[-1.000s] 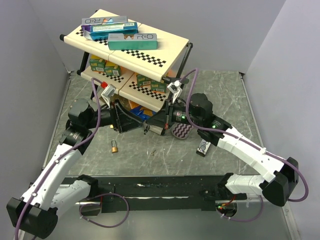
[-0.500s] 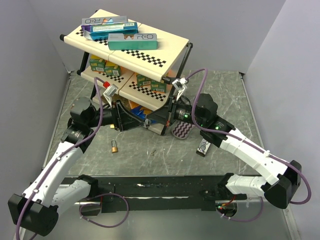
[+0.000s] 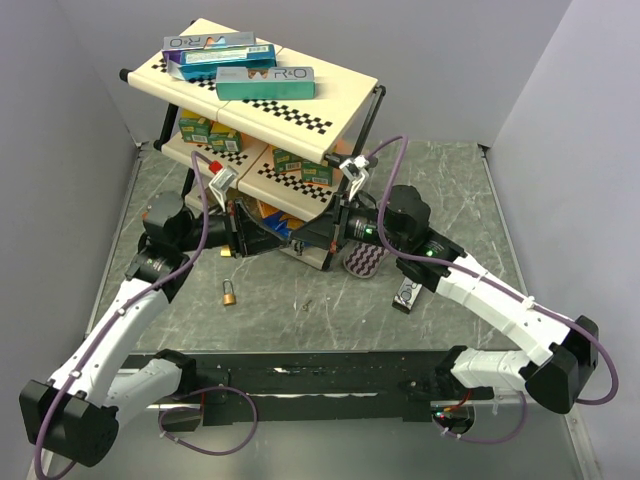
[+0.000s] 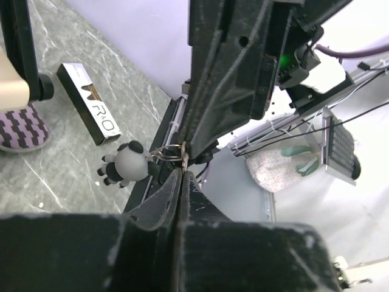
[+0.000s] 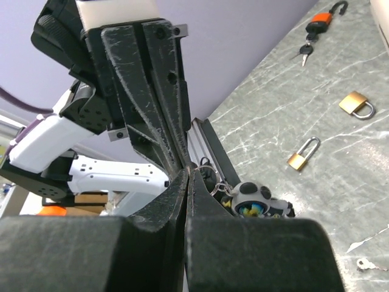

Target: Unlock with the key

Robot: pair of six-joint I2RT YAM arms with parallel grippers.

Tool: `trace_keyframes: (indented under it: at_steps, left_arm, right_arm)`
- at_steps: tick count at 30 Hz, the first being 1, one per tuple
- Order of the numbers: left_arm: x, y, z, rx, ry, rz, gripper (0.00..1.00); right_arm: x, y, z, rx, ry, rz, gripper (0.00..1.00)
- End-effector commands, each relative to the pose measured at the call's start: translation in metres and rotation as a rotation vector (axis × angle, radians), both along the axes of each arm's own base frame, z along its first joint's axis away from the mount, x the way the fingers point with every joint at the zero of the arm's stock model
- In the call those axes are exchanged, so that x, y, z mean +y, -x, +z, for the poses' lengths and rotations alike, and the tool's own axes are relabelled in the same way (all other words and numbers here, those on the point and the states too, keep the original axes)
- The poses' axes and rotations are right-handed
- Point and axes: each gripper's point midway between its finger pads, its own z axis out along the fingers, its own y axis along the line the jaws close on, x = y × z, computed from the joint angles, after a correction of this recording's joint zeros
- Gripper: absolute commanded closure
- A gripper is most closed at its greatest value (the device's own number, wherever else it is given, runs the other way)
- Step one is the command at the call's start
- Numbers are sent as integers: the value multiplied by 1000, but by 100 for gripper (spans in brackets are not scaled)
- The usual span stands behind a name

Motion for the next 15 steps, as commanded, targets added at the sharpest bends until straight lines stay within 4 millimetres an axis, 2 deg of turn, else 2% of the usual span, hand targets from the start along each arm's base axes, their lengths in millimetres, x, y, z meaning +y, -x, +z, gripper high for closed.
trace_keyframes:
  at_steps: [1,4,6,7,8,9,10,11,13,14,15]
  left_arm:
    - [0,8,14,-80,18,-32,99]
    - [2,11,11,-91,-8,-40,99]
    - [4,16,4,-48,-47,-54,99]
    - [5,16,-1,-82,-74,-56,99]
    - [5,14,1,-91,-93,-57,99]
    - [8,20,-13,-8,-145,-67,99]
    - [10,20,-17,-55,-176,-78,99]
    - [10,21,-16,-47,-188,-101,99]
    - [12,28,-21,-20,-213,-136,99]
    - [12,30,-18,-24,-211,-149,99]
    - [12,33,-16,-25,-207,-164,99]
  right_arm:
    - [3,1,23,-47,-39,11,100]
    - [1,1,14,-35,-2,10,100]
    - [-2,2,14,-50,23,10,82]
    - [-4,4,19,-96,43,17,74]
    - [-7,7,12,-84,89,28,58]
    - [-9,10,14,-99,107,38,50]
    - [-10,11,24,-159,123,53,45]
    - [-14,16,14,-134,178,82,39]
    - [-17,18,22,-186,219,107,24]
    - [-20,22,15,-168,258,125,22]
    - [-22,25,21,-182,266,139,21]
